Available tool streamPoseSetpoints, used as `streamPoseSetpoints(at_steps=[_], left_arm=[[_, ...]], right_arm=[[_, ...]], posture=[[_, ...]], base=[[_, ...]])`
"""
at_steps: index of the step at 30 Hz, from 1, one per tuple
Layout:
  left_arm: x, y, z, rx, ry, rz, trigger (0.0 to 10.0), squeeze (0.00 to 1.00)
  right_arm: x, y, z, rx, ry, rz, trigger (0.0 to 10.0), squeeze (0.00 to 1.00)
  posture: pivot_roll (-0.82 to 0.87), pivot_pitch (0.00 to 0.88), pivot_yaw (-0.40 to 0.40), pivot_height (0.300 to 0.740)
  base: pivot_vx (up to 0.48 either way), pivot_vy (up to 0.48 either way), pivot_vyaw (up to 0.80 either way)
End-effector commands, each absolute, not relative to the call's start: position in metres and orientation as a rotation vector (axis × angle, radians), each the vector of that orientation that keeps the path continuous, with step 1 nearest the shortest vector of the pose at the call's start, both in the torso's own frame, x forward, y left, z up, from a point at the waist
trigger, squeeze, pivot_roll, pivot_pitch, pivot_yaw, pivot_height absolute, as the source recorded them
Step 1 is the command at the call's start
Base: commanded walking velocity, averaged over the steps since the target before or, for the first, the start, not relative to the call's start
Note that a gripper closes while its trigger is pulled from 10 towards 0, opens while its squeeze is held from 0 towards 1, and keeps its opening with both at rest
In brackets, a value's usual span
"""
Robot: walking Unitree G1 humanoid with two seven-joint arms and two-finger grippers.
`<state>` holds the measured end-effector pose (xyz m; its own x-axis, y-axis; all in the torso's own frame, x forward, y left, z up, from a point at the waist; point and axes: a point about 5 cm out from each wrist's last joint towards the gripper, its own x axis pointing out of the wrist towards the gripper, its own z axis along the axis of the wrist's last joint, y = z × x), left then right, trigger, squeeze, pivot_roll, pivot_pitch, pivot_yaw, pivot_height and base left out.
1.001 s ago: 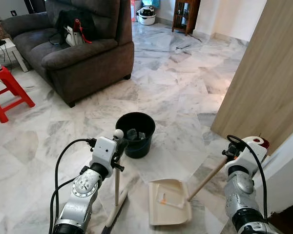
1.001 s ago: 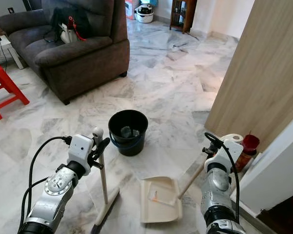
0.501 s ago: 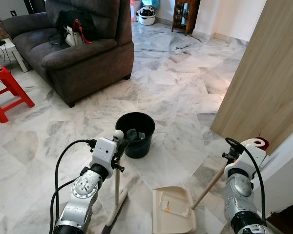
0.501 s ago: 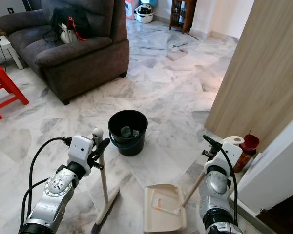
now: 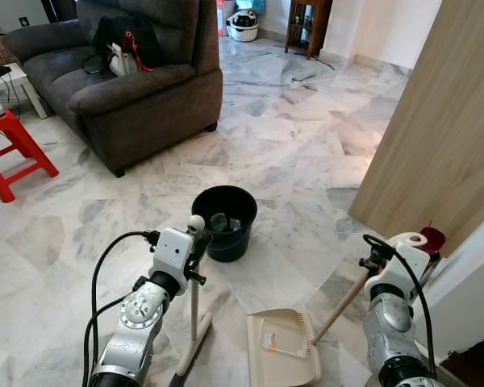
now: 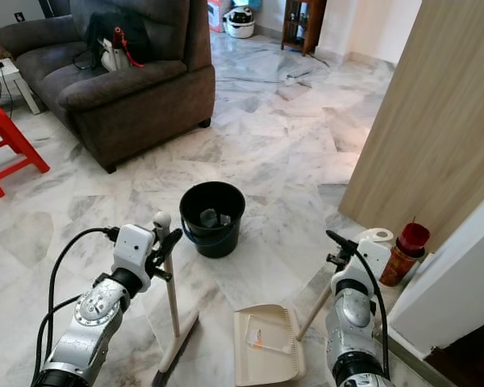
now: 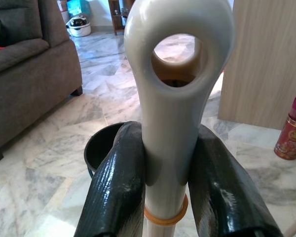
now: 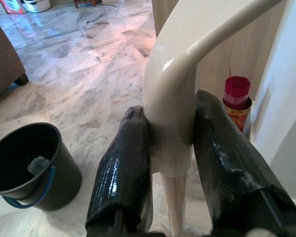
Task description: Sweep floor
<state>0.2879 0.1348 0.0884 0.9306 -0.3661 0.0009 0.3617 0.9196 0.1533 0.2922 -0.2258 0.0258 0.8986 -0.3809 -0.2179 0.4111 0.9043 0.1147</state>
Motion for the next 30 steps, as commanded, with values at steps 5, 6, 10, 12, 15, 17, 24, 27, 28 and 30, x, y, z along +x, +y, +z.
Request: streamPoseSetpoints(at_steps=[5, 6, 10, 12, 15, 17, 24, 27, 28, 30], left_arm=[[0.29, 0.135, 0.095, 0.165, -0.061, -0.376, 10.0, 0.0], [0.29, 0.135, 0.095, 0.165, -0.061, -0.376, 10.0, 0.0], [0.29, 0.136, 0.095, 0.165, -0.061, -0.376, 10.0, 0.0], [0.29, 0.136, 0.095, 0.165, -0.061, -0.377, 10.0, 0.0], [0.29, 0.136, 0.095, 0.165, -0.061, -0.378, 10.0, 0.0], [0.29, 0.136, 0.095, 0.165, -0.061, -0.378, 10.0, 0.0], [0.289, 0.135, 0.095, 0.166, -0.061, -0.38, 10.0, 0.0], [0.289, 0.136, 0.095, 0.166, -0.061, -0.381, 10.0, 0.0], [0.289, 0.136, 0.095, 0.166, -0.061, -0.381, 10.0, 0.0], [0.289, 0.135, 0.095, 0.165, -0.061, -0.381, 10.0, 0.0]], right_arm=[[0.288, -0.228, 0.023, 0.146, 0.191, -0.433, 10.0, 0.0], [0.288, -0.228, 0.023, 0.146, 0.191, -0.433, 10.0, 0.0], [0.285, -0.226, 0.019, 0.145, 0.206, -0.431, 10.0, 0.0], [0.283, -0.226, 0.016, 0.138, 0.215, -0.429, 10.0, 0.0], [0.281, -0.226, 0.014, 0.14, 0.227, -0.433, 10.0, 0.0], [0.281, -0.226, 0.013, 0.141, 0.23, -0.433, 10.0, 0.0], [0.28, -0.223, 0.01, 0.149, 0.243, -0.432, 10.0, 0.0], [0.28, -0.222, 0.01, 0.155, 0.243, -0.433, 10.0, 0.0], [0.28, -0.222, 0.01, 0.157, 0.243, -0.432, 10.0, 0.0], [0.28, -0.222, 0.01, 0.16, 0.241, -0.431, 10.0, 0.0]], posture=[[0.09, 0.0, -0.004, 0.74], [0.09, 0.0, -0.003, 0.74], [0.09, 0.0, -0.002, 0.74], [0.09, 0.0, -0.001, 0.74], [0.09, 0.0, -0.001, 0.74], [0.09, 0.0, -0.001, 0.74], [0.1, 0.0, -0.001, 0.74], [0.1, 0.0, -0.001, 0.74], [0.1, 0.0, -0.001, 0.74], [0.1, 0.0, -0.002, 0.74]], base=[[0.0, 0.0, 0.0], [0.0, 0.0, 0.0], [0.0, 0.0, 0.0], [0.0, 0.0, 0.0], [0.0, 0.0, 0.0], [0.0, 0.0, 0.0], [0.0, 0.0, 0.0], [0.0, 0.0, 0.0], [0.0, 0.0, 0.0], [0.0, 0.0, 0.0]])
